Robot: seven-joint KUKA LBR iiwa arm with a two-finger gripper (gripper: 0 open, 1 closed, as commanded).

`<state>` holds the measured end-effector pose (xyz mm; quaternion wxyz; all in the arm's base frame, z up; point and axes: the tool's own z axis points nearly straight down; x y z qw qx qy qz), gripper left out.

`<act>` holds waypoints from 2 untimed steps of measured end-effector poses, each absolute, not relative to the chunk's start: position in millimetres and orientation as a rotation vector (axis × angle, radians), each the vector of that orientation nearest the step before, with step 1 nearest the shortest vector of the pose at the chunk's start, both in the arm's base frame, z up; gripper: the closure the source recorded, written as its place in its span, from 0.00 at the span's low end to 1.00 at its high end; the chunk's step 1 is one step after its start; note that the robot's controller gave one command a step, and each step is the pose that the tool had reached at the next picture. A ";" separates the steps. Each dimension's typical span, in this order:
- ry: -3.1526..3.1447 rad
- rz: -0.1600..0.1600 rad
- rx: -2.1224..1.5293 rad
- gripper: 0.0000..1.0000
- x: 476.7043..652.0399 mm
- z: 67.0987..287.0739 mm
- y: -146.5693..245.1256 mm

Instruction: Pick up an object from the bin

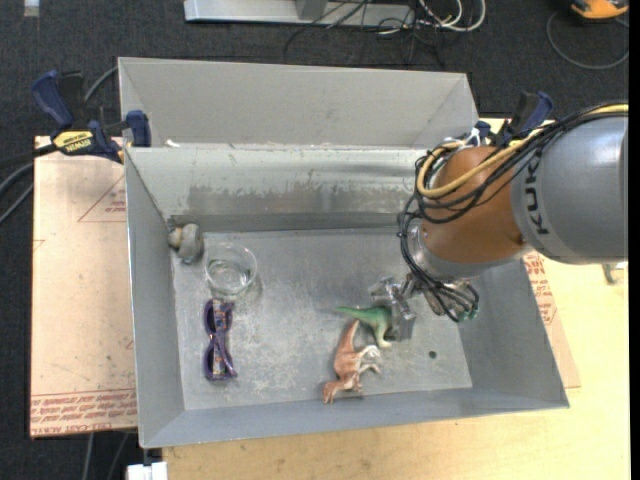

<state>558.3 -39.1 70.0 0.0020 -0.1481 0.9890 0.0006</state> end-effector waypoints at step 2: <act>3.103 0.002 -0.464 1.00 558.3 69.9 -39.2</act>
Offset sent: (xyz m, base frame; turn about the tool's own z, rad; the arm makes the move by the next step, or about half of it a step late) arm 0.0000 0.0000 0.0000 0.0000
